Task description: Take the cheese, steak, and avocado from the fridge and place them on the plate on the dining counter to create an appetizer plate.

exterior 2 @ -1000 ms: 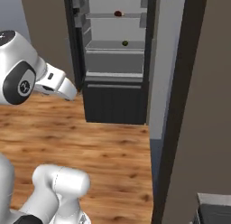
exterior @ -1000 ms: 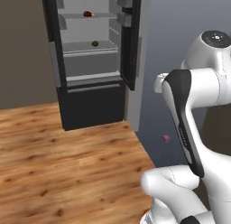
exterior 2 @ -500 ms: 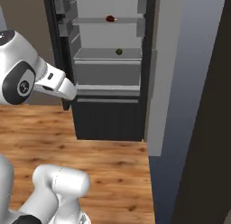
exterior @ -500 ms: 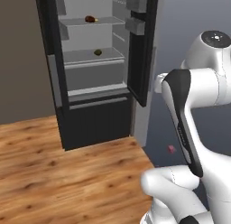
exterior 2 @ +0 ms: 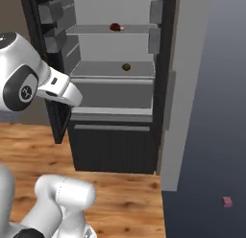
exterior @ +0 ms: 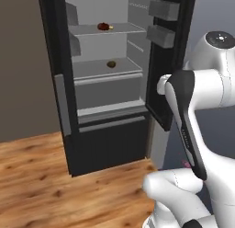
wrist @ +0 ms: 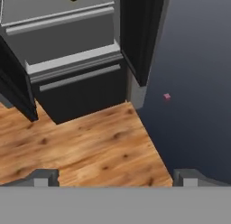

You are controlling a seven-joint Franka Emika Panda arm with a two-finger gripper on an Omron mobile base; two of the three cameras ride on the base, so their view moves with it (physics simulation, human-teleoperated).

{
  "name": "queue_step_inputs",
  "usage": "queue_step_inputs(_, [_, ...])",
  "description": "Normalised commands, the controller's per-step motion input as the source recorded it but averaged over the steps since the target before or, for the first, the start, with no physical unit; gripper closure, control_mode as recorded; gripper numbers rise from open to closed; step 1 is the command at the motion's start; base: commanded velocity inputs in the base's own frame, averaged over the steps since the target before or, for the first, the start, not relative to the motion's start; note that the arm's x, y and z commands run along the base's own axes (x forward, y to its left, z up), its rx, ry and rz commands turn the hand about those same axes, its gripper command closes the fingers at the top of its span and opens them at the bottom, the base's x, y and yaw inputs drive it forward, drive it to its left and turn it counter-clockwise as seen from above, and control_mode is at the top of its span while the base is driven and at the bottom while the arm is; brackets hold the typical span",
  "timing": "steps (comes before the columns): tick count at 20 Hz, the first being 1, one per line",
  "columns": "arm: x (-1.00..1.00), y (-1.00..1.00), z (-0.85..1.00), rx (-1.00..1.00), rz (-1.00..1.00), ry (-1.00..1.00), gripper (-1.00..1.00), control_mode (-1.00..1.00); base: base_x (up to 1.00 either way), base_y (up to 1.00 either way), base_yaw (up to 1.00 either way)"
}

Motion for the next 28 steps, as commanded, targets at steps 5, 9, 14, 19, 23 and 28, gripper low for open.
queue_step_inputs(5, [0.0, 0.0, 0.0, 0.0, 0.0, 0.0, -1.0, 1.0, 1.0, 0.0, 0.11])
queue_step_inputs(9, [0.0, 0.0, 0.0, 0.0, 0.0, 0.0, -1.0, 1.0, 1.0, 0.0, 0.13])
queue_step_inputs(14, [0.0, 0.0, 0.0, 0.0, 0.0, 0.0, -1.0, 1.0, 0.96, -0.03, 0.13])
queue_step_inputs(19, [0.0, 0.0, 0.0, 0.0, 0.0, 0.0, -1.0, 1.0, 0.83, -0.21, 0.12])
queue_step_inputs(23, [0.0, 0.0, 0.0, 0.0, 0.0, 0.0, -1.0, 1.0, 0.35, -0.34, 0.1])
queue_step_inputs(28, [0.0, -0.34, -0.24, 0.0, 0.04, -0.04, -1.0, -1.0, 0.0, -0.16, 0.03])
